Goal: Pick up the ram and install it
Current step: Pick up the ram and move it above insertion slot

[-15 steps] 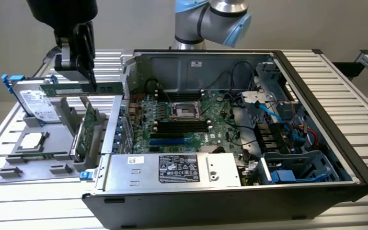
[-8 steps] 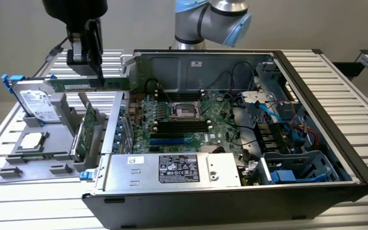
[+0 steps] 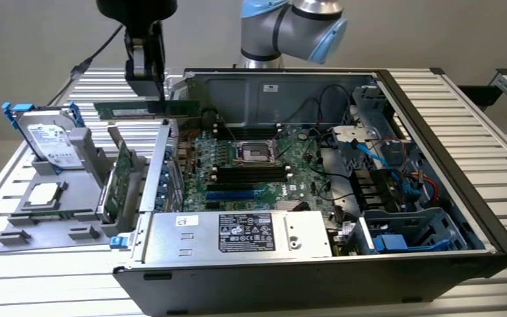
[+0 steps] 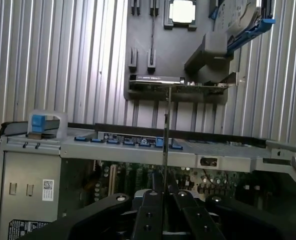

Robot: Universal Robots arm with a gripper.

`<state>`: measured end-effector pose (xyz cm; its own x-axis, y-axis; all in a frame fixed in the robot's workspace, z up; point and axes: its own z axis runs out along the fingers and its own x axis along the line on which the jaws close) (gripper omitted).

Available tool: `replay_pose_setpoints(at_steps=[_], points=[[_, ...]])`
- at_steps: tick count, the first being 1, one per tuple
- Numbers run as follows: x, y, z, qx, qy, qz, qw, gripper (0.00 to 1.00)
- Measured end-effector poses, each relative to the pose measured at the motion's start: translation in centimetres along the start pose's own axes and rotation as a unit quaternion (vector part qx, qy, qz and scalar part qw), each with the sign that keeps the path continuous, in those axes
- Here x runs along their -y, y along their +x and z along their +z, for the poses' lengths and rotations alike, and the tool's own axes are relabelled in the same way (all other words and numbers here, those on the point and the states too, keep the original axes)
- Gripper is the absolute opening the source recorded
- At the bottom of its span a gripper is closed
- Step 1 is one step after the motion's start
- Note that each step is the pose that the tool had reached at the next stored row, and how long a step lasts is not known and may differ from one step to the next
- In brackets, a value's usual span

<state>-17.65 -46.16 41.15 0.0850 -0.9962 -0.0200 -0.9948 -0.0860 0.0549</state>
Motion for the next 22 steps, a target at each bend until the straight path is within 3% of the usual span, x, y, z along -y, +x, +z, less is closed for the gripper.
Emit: replay_pose_setpoints(at_steps=[17, 22], points=[[7.74, -0.6, -0.31, 0.0000, 0.0000, 0.000, 1.0000, 0.14], [9.70, -1.5, -0.21, 0.0000, 0.0000, 0.000, 1.0000, 0.14]])
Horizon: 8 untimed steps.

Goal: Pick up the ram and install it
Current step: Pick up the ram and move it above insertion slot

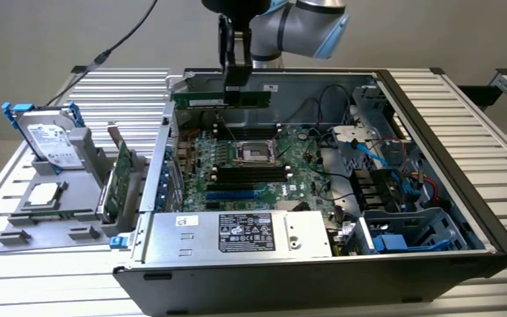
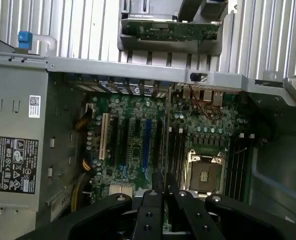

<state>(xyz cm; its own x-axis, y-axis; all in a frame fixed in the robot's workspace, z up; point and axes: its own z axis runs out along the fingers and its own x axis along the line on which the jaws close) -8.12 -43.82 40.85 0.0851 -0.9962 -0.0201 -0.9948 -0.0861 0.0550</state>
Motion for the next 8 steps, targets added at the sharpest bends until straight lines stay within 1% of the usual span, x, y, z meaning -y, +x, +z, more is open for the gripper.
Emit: replay_pose_setpoints(at_steps=[5, 7, 8], points=[[1.26, -1.9, 0.54, -0.0004, 0.0000, 0.000, 1.0000, 0.14], [1.72, -2.7, 0.83, -0.0010, -0.0001, 0.000, 1.0000, 0.14], [1.92, -3.1, 0.96, -0.0018, -0.0002, 0.000, 1.0000, 0.14]])
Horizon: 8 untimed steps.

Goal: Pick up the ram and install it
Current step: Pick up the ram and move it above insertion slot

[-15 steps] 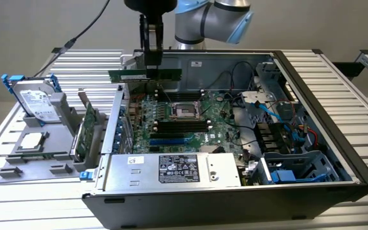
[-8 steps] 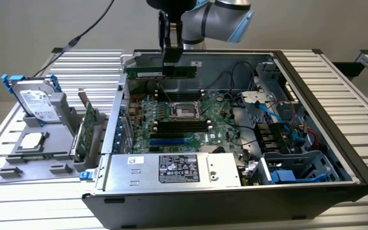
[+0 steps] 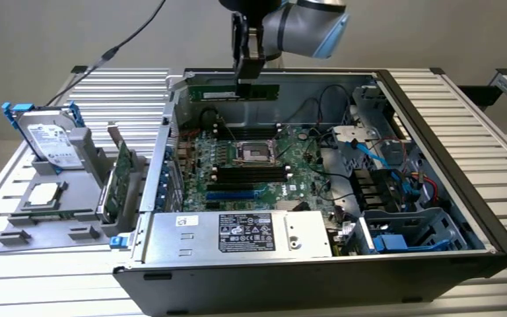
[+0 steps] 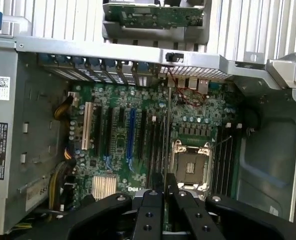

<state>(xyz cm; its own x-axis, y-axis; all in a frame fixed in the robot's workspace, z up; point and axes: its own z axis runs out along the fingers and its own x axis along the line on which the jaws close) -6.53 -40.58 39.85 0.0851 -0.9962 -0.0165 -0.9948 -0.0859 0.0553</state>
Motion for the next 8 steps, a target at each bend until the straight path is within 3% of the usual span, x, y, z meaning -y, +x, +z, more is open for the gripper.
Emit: replay_pose_setpoints(at_steps=[4, 8], points=[[0.75, -1.3, 0.39, -0.0066, -0.0006, 0.000, 1.0000, 0.14], [2.16, -1.5, 0.72, -0.0120, -0.0010, 0.001, 0.9999, 0.14]])
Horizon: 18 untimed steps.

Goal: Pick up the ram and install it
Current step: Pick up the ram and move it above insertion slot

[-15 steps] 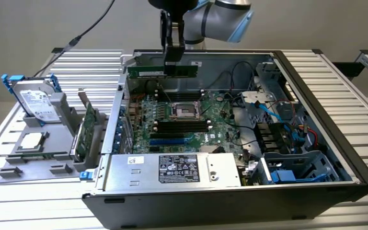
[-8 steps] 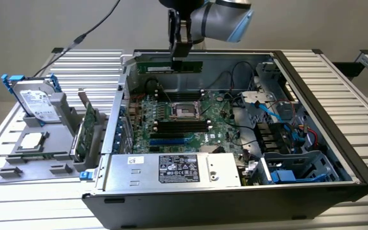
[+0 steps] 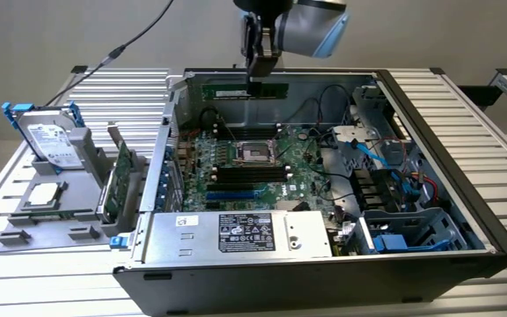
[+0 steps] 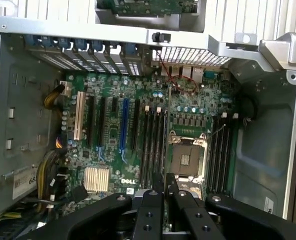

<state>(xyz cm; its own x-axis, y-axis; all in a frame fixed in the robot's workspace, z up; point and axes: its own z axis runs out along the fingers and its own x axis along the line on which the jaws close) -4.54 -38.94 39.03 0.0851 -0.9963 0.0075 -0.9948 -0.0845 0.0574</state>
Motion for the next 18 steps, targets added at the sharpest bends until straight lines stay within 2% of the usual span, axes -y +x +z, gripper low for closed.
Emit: replay_pose_setpoints(at_steps=[6, 11, 18], points=[[0.61, 0.0, 1.01, -0.0011, -0.0001, 0.001, 1.0000, 0.14], [1.71, -0.2, 1.88, -0.0007, 0.0000, 0.004, 1.0000, 0.14], [2.21, -0.4, 3.06, 0.0000, -0.0002, 0.018, 0.9998, 0.14]])
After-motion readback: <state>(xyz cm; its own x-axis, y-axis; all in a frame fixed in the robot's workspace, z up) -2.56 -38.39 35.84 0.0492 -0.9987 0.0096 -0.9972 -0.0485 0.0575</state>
